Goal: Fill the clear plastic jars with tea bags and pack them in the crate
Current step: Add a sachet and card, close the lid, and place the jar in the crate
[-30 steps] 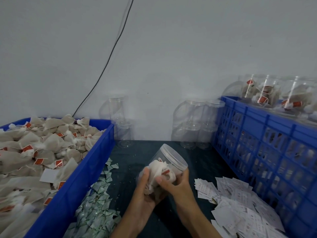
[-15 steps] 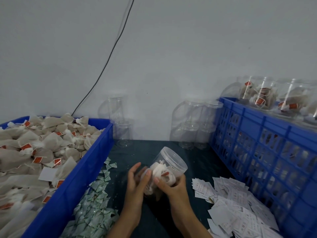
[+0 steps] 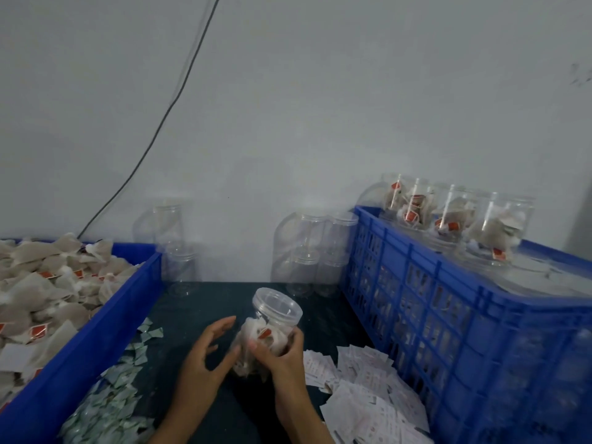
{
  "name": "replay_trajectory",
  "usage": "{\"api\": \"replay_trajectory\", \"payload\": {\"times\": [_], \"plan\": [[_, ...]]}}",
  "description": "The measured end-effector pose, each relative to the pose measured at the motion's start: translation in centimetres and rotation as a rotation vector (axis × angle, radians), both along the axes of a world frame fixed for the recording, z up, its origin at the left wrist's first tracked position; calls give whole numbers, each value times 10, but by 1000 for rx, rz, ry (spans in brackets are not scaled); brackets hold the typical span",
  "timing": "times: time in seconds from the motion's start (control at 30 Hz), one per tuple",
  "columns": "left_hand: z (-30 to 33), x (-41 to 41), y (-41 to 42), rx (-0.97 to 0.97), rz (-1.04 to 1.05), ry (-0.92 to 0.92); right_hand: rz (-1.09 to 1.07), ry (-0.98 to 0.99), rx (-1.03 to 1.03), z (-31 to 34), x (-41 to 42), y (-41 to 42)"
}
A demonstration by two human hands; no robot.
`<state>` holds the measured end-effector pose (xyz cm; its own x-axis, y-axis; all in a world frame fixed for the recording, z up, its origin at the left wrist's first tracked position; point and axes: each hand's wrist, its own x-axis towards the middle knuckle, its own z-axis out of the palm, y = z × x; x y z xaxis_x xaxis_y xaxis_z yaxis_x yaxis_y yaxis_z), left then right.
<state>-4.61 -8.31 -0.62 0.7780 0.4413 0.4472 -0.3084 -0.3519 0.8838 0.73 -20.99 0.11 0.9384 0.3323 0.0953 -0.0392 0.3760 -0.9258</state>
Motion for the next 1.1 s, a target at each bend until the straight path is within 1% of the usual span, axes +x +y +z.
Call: {"api": "replay_trajectory", "payload": {"times": [0.2, 0.37, 0.47, 0.63, 0.7, 0.83, 1.0, 1.07, 1.1], "plan": [[29, 9, -11, 55, -91, -14, -42, 10, 46, 24, 7, -7], [49, 14, -22, 48, -144, -43, -4, -116, -47, 71, 16, -33], [67, 20, -37, 42, -188, -40, 15, -175, -67, 97, 20, -51], [99, 36, -68, 79, -288, -49, -35, -250, -94, 131, 26, -79], [113, 45, -86, 61, -312, -60, -72, -277, -136, 144, 26, -88], [132, 67, -117, -3, -255, -136, -101, -320, -252, 169, 25, -107], [151, 76, -148, -94, -279, -146, -88, -382, -375, 199, 26, -144], [161, 80, -160, -116, -273, -140, -110, -435, -386, 210, 28, -160], [164, 82, -164, -123, -268, -131, -159, -463, -369, 216, 30, -169]]}}
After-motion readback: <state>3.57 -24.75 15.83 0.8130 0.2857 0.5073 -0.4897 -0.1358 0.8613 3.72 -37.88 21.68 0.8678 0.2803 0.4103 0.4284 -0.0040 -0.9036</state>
